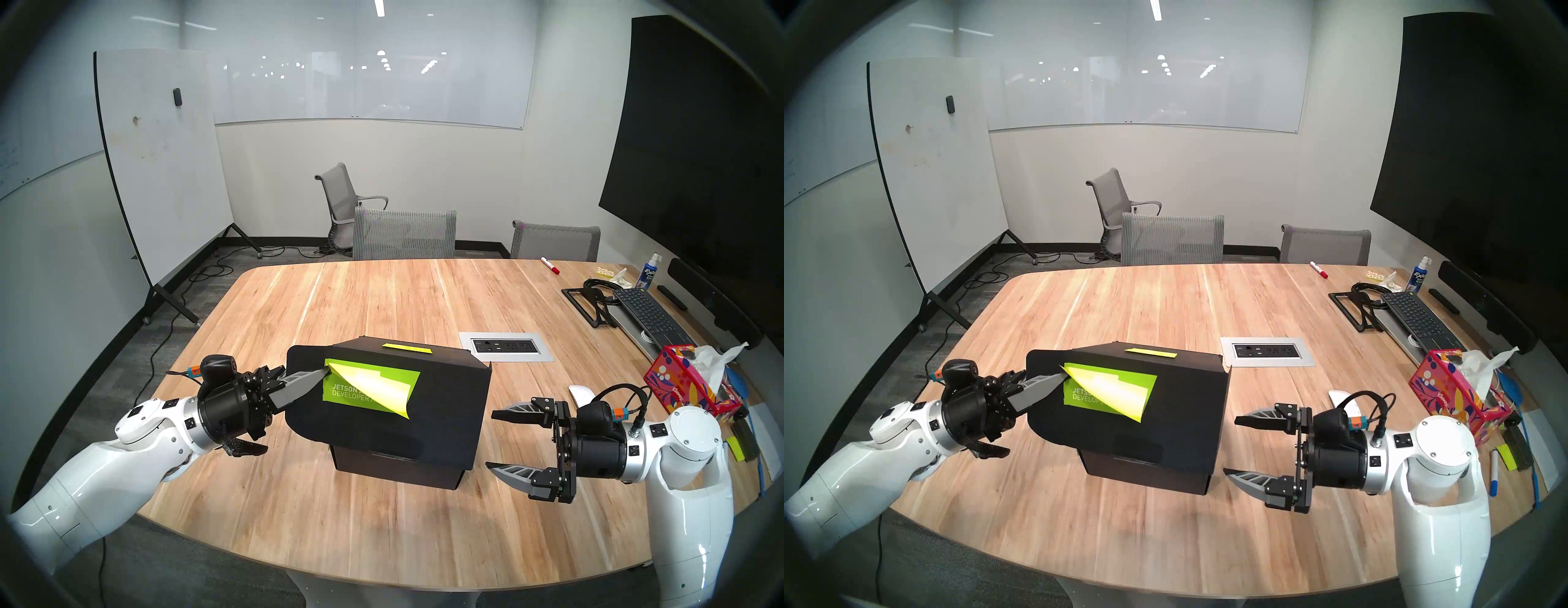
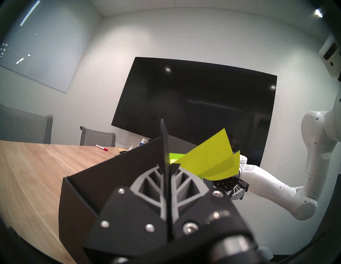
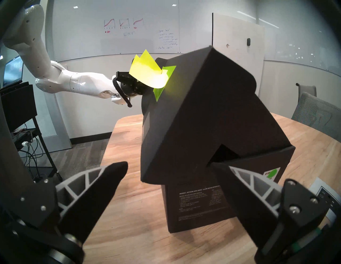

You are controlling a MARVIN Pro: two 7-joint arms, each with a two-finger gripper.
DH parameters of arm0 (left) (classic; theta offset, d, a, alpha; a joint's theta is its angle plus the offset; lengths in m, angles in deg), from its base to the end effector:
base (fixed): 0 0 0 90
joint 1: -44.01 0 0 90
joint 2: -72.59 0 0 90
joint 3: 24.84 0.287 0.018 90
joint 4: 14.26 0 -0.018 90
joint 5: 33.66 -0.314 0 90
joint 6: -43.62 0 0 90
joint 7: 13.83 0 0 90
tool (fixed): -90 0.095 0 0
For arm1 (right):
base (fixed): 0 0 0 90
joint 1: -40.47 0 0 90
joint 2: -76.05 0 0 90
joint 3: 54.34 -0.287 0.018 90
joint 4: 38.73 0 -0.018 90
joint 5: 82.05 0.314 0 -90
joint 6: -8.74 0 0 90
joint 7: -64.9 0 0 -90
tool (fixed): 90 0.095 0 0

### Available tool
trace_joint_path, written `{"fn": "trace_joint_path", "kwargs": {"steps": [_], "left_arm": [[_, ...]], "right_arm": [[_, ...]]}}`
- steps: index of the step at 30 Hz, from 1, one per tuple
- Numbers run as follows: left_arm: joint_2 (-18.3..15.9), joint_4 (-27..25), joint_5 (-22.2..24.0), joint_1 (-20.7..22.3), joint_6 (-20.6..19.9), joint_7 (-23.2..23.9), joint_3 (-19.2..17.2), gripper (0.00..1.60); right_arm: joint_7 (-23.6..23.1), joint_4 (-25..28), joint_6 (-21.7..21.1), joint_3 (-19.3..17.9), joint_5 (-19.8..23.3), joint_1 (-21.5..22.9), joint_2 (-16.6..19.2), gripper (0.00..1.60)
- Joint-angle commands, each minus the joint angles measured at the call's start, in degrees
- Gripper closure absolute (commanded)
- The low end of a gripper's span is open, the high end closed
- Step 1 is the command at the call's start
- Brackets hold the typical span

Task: Open the box and place the mouse inside

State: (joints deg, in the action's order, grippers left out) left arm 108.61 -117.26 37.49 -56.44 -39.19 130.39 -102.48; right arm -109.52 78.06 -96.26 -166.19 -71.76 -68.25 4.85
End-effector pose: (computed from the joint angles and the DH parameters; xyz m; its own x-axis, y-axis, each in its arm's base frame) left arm 0.3167 0.0635 -0.2260 0.1822 0.3339 0.9248 -0.9036 -0.3140 0.2914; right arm 0.2625 -0.0729 -0.2240 0.0679 0.2289 0.9711 0.9449 -0.3273 0.0111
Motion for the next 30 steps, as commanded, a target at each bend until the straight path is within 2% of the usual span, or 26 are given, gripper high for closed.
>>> {"fn": "trace_joint_path", "kwargs": {"steps": [1,16,24,30], "left_arm": [[0.12,-1.33,1.82,0.45,0.09,-0.52,-1.73,1.6],[0.39,-3.92,4.86,0.29,-0.96,-3.32,-4.06,1.6],[1.2,-2.68,5.16,2.33,-1.45,-5.39,-4.03,1.6],[1.88,-1.35,4.71,4.44,-1.62,-5.99,-3.51,1.6]], "right_arm": [[0.2,-0.83,1.29,0.46,-0.57,-0.37,-0.3,0.0],[0.45,-3.01,4.08,1.51,-2.15,-0.86,-0.69,0.0],[0.58,-2.95,5.6,0.97,-1.56,-1.89,-1.66,0.0],[0.53,-1.64,5.05,-0.3,-0.34,-1.32,-2.15,0.0]]}}
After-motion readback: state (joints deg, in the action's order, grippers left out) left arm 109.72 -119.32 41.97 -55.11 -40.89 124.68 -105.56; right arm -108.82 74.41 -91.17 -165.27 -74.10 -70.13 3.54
